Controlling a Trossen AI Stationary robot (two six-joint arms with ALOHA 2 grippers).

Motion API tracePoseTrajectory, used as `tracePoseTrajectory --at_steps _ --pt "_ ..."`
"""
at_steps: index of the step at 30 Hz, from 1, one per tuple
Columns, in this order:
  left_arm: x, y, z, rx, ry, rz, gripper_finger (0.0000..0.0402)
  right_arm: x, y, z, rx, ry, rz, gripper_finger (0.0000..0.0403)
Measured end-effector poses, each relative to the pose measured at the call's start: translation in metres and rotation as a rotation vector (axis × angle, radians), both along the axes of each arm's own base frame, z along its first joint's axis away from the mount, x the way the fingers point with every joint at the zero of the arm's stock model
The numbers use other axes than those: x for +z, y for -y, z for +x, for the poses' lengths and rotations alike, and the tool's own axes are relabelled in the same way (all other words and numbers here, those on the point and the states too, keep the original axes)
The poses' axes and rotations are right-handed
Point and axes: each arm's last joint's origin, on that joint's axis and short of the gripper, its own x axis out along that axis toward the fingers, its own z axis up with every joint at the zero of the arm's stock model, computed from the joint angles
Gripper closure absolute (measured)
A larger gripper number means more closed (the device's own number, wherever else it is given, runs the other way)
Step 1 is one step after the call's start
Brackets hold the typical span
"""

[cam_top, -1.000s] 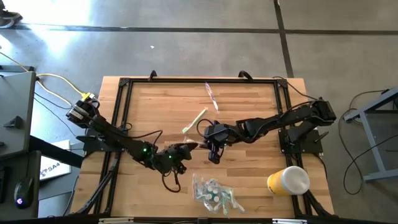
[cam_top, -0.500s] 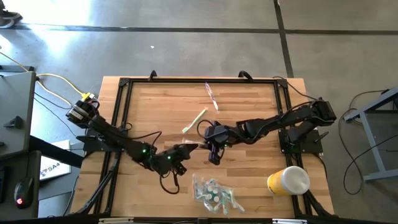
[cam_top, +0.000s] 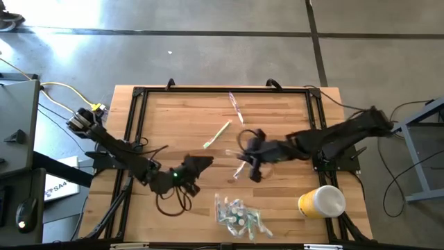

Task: Pick & Place toothbrushing station
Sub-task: Put the orange toothbrush into the transparent organizer

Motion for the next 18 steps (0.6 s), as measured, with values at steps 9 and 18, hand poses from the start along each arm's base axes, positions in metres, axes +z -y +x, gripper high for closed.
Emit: tracePoseTrajectory --at_steps 9,18 --pt "0.011 -0.025 -0.022 -0.105 0.045 -0.483 0.0203 0.022 -0.07 -0.044 0.147 0.168 -0.173 0.0392" --pt "0.005 -0.056 -0.021 -0.228 -0.125 -0.838 0.0203 -0.046 -0.084 -0.054 0.732 0.566 -0.201 0.039"
